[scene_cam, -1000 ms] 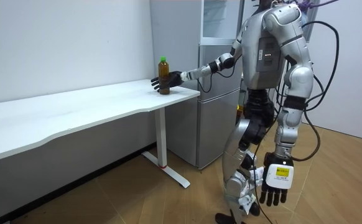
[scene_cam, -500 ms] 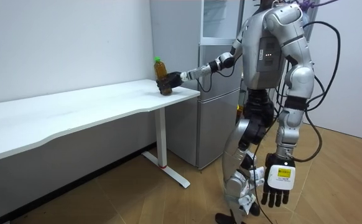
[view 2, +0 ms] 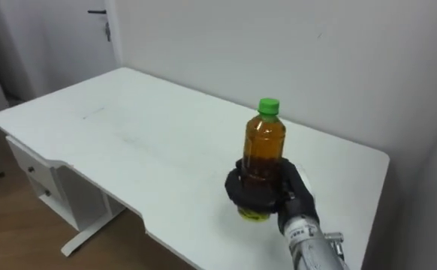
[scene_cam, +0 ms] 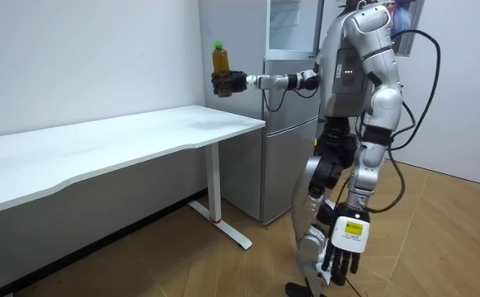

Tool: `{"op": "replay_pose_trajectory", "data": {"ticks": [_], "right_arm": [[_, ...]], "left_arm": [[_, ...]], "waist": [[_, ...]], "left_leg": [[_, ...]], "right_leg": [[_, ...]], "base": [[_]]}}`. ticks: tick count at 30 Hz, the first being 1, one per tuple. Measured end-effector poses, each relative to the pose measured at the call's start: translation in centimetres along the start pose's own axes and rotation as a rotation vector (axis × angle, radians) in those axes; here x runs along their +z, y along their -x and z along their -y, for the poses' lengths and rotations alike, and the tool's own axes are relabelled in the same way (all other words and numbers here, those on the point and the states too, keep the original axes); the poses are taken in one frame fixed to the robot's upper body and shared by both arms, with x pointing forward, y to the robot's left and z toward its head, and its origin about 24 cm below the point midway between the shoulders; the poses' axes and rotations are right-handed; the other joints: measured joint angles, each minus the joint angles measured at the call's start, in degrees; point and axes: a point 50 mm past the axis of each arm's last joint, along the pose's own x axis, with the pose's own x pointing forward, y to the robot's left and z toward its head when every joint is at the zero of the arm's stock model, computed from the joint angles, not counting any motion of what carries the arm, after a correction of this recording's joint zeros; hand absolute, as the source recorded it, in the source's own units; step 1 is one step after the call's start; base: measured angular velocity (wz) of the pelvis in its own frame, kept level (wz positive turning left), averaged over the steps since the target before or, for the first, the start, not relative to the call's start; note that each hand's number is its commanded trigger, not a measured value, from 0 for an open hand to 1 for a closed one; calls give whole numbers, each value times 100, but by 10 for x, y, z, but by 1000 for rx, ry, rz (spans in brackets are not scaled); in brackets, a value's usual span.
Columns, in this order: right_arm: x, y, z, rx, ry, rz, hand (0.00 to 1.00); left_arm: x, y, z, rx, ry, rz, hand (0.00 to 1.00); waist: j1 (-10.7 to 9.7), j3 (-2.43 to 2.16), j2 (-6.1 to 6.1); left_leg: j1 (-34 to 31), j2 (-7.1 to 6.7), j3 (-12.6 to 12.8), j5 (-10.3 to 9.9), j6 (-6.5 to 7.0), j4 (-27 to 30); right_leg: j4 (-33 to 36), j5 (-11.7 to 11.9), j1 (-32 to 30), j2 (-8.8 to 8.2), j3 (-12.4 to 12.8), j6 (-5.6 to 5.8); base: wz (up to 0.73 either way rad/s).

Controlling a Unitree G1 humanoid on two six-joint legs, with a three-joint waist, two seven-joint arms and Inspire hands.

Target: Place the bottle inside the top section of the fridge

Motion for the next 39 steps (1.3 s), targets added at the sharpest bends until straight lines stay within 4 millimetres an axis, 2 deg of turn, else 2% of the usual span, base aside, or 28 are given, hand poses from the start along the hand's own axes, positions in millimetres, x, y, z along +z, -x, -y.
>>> {"op": "replay_pose_trajectory", "data": {"ticks": [6, 7, 8, 12, 14, 19, 23, 30, 31, 36, 39], "right_arm": [[28, 12, -7, 82, 42, 127, 100], [32, 12, -7, 85, 59, 150, 100], [38, 12, -5, 91, 75, 173, 100], [57, 14, 8, 78, 126, 245, 100], [67, 16, 15, 63, 148, 284, 100], [90, 24, 25, 24, 154, 377, 100], [104, 30, 32, 2, 171, 436, 100], [112, 37, 35, -18, 227, 480, 100], [115, 39, 35, -20, 236, 494, 100], [133, 47, 44, -60, 251, 568, 100], [142, 51, 52, -88, 272, 599, 100]], "left_arm": [[-2, 0, 5, -6, 2, -6, 0], [-3, 0, 4, -5, -3, -9, 0], [-3, 0, 3, -1, 4, -10, 0], [-1, 0, 0, 14, 33, -1, 0], [-2, 0, -2, 21, 45, 2, 0], [-1, 0, -2, 21, 40, 5, 0], [-3, 0, 0, 19, 38, -6, 0], [-3, -1, 2, 13, 30, -15, 0], [-4, -1, 2, 15, 27, -19, 0], [-11, -1, 1, 18, 15, -45, 0], [-12, -1, 0, 21, 13, -49, 0]], "waist": [[-223, -17, 20], [-332, -18, 18], [-459, -35, 3], [-578, -44, -6], [-759, -56, -36], [-1034, -74, -66], [-1137, -71, -61], [-1254, -64, -50], [-1330, -72, -66], [-1337, -83, -108], [-1429, -90, -155]], "left_leg": [[188, 66, 291, 0, 0, -129], [255, 71, 304, -1, 0, -164], [277, 72, 302, -1, 0, -178], [380, 104, 430, -1, 0, -246], [438, 115, 485, -1, 1, -287], [481, 147, 602, -3, 1, -308], [614, 171, 725, -5, -2, -369], [680, 179, 761, -13, -8, -396], [677, 182, 760, -13, -8, -396], [770, 201, 876, -20, -15, -407], [818, 211, 916, -28, -20, -404]], "right_leg": [[-70, 35, 34, 81, 308, 17], [-73, 36, 75, 90, 334, 15], [-67, 35, 96, 96, 356, 15], [-70, 57, 116, 122, 541, -1], [-68, 72, 108, 131, 602, -5], [-66, 103, 79, 160, 731, -13], [-77, 105, 133, 185, 862, -15], [-78, 111, 150, 199, 929, -24], [-78, 111, 152, 202, 928, -25], [-78, 113, 186, 217, 1017, -26], [-83, 116, 235, 230, 1075, -27]], "base": [[-26], [-6], [0], [-21], [-16], [-17], [-13], [-5], [0], [-8], [-8]]}}
